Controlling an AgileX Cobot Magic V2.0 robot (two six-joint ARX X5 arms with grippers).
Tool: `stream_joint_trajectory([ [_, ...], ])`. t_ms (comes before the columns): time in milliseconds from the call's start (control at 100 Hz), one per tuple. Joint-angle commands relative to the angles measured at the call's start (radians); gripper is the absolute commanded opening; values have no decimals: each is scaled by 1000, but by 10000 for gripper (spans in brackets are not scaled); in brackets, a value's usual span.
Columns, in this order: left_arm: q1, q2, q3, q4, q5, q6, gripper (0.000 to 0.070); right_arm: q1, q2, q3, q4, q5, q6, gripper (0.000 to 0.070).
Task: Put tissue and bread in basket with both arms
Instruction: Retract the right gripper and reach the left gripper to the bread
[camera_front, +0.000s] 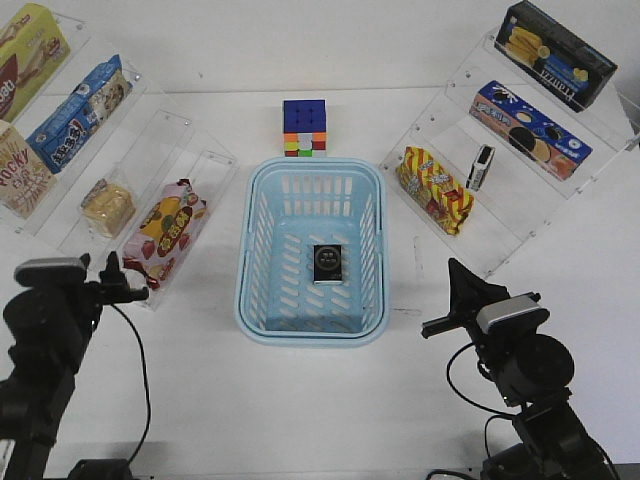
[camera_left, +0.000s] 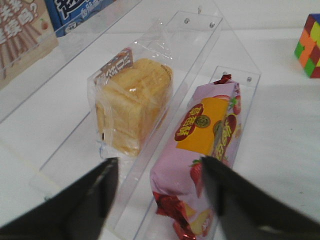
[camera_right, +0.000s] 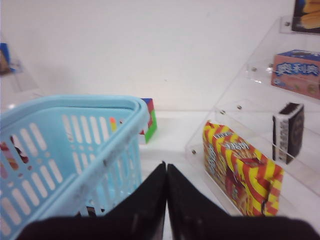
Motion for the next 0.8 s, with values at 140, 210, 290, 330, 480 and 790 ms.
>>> stream_joint_trajectory([
  [140, 0, 229, 180, 0, -65, 208, 611, 3, 1, 11, 16, -7, 18, 0],
  [210, 0, 301, 230, 0, -99, 257, 611, 4, 1, 11, 16, -12, 18, 0],
  [290, 0, 378, 279, -1, -120, 283, 611, 3, 1, 11, 16, -13, 18, 0],
  [330, 2, 414, 299, -5, -124, 283, 611, 3, 1, 11, 16, -13, 18, 0],
  [480, 10, 530, 346, -13, -153, 282, 611, 3, 1, 11, 15, -13, 18, 0],
  [790, 10, 582, 355, -13, -171, 275, 131, 3, 1, 11, 12, -12, 17, 0],
])
